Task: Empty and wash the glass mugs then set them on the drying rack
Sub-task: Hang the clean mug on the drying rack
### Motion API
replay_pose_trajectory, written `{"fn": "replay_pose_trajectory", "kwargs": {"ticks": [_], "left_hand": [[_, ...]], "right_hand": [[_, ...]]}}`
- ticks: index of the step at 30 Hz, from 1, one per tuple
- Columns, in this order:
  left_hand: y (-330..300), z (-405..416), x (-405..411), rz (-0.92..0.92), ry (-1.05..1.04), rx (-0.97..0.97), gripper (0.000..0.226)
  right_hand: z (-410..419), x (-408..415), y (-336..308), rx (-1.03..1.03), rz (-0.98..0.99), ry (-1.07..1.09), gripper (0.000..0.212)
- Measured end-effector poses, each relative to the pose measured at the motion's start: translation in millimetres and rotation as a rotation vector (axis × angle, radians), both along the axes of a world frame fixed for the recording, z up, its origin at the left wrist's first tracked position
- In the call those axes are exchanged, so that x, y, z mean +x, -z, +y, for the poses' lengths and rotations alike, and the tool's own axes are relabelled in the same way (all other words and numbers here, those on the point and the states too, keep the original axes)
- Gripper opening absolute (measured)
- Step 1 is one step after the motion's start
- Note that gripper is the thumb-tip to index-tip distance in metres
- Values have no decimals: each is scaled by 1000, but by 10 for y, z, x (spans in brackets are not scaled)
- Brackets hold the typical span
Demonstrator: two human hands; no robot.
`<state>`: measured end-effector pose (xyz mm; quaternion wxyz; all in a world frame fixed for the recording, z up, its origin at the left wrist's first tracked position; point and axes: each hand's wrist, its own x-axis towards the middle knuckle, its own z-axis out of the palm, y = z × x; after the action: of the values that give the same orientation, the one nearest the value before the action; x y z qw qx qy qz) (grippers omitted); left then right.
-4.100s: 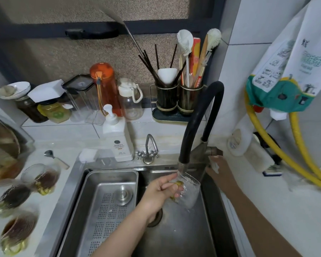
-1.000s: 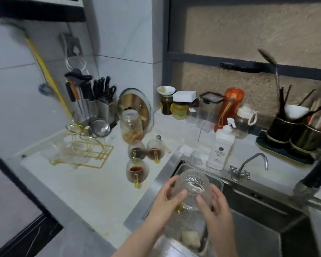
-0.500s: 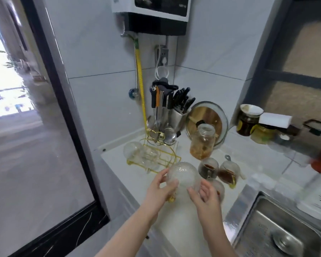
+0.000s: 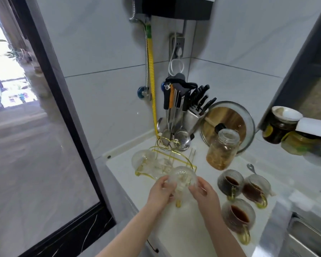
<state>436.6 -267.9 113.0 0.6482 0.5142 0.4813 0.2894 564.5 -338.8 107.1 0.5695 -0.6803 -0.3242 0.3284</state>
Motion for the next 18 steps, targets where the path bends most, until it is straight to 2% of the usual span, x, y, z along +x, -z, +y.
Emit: {"fn": "replay_pose_trajectory", "kwargs": {"ticks": [8, 16, 17, 18], "left_hand": [[324, 430, 232, 339, 97, 258, 41], [493, 619, 319, 440, 191, 387, 33], [500, 642, 328, 451, 210, 394, 31], [504, 664, 333, 464, 230, 402, 31]], "right_hand": [[431, 259, 376, -73, 58, 33, 26], [606, 326, 593, -178, 18, 78, 13], [623, 317, 618, -195, 11, 85, 16], [636, 307, 638, -213, 7, 102, 29]]}}
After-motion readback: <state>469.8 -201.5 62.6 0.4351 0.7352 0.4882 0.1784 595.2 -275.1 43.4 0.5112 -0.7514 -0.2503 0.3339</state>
